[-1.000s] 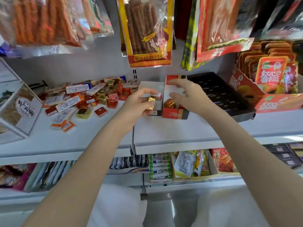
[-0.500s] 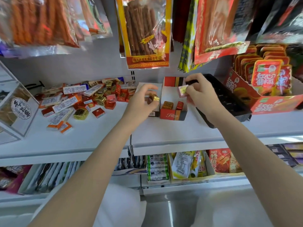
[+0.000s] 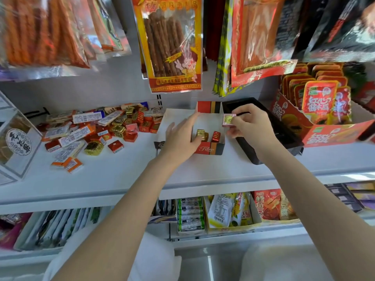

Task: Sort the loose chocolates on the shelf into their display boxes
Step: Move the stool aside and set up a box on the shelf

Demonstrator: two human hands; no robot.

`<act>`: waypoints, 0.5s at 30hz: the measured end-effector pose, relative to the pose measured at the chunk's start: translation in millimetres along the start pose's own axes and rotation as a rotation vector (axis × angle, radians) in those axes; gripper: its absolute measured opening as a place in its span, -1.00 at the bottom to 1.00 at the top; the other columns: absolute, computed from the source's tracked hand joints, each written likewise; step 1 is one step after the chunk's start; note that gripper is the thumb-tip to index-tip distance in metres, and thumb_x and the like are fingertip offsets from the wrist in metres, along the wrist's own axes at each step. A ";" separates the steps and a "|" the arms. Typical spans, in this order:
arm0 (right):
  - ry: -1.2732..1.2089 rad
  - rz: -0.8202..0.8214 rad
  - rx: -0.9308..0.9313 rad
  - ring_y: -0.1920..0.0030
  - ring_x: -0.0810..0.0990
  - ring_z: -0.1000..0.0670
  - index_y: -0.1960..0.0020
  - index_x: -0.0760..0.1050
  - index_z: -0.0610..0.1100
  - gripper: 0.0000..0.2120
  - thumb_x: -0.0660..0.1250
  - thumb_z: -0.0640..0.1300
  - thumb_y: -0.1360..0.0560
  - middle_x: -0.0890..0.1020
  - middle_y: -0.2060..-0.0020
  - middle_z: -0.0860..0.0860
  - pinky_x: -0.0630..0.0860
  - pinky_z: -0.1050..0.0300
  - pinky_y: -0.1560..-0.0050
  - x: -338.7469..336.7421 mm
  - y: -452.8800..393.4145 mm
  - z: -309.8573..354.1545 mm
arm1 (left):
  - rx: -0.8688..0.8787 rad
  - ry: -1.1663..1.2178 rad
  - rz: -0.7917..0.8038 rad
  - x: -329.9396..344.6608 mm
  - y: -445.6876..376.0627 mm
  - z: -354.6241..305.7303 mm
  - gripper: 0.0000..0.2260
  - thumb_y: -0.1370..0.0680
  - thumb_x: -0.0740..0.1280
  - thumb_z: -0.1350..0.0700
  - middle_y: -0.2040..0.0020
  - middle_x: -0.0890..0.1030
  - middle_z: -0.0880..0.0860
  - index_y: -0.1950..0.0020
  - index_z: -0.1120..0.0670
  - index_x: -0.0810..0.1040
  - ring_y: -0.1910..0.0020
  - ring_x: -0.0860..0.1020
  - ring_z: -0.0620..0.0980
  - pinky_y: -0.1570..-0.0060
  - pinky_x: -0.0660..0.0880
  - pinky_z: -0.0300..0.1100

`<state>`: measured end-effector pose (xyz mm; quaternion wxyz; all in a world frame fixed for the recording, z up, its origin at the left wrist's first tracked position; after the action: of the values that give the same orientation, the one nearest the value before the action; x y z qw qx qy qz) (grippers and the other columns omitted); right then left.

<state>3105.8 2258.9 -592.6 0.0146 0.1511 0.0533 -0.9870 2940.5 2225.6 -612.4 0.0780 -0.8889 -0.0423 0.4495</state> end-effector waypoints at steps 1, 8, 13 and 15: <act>-0.017 0.009 -0.001 0.29 0.67 -0.07 0.02 0.44 -0.13 -0.91 0.27 -0.26 -0.49 0.64 0.28 -0.07 0.62 -0.04 0.06 2.9 0.1 2.8 | -0.007 -0.084 -0.052 -7.2 2.0 5.8 -0.55 -0.54 0.24 0.15 -0.39 0.38 0.05 -0.42 0.04 0.25 -0.38 0.29 0.09 -0.41 0.15 0.10; 0.291 0.162 -0.212 0.10 0.55 0.04 -0.02 0.42 -0.16 -0.86 0.31 -0.17 -0.49 0.62 0.11 -0.02 0.43 0.23 0.18 77.5 2.8 27.4 | -0.133 -0.277 0.024 -40.4 40.7 67.8 -0.68 -0.55 0.20 0.22 -0.33 0.39 0.12 -0.31 0.09 0.42 -0.31 0.33 0.12 -0.28 0.27 -0.04; 0.568 0.167 -0.232 -0.15 0.38 -0.13 0.02 0.51 -0.16 -0.88 0.26 -0.16 -0.49 0.61 0.04 -0.08 0.37 0.00 -0.07 125.3 5.7 15.7 | -0.078 -0.169 0.068 -45.6 55.0 74.8 -0.70 -0.54 0.21 0.25 -0.11 0.50 0.10 -0.26 0.08 0.46 -0.06 0.48 0.02 0.00 0.35 -0.23; 0.697 0.105 -0.303 -0.15 0.35 -0.15 -0.02 0.55 -0.12 -0.84 0.21 -0.17 -0.52 0.60 -0.04 -0.08 0.34 0.00 -0.06 124.7 6.0 20.3 | -0.086 -0.133 0.041 -49.5 55.9 78.3 -0.77 -0.53 0.25 0.23 -0.03 0.54 0.07 -0.16 0.09 0.53 0.01 0.49 -0.02 0.02 0.38 -0.23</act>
<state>2981.1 2249.1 -611.3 0.0685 0.4761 0.1924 -0.8553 2848.3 2171.3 -628.8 0.0277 -0.8602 -0.0482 0.5070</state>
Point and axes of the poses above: each hand's wrist, its own y-axis away from the middle knuckle, its own x-axis out of the palm, z = x × y, the point moved 4 cm from there along -y, towards the middle knuckle
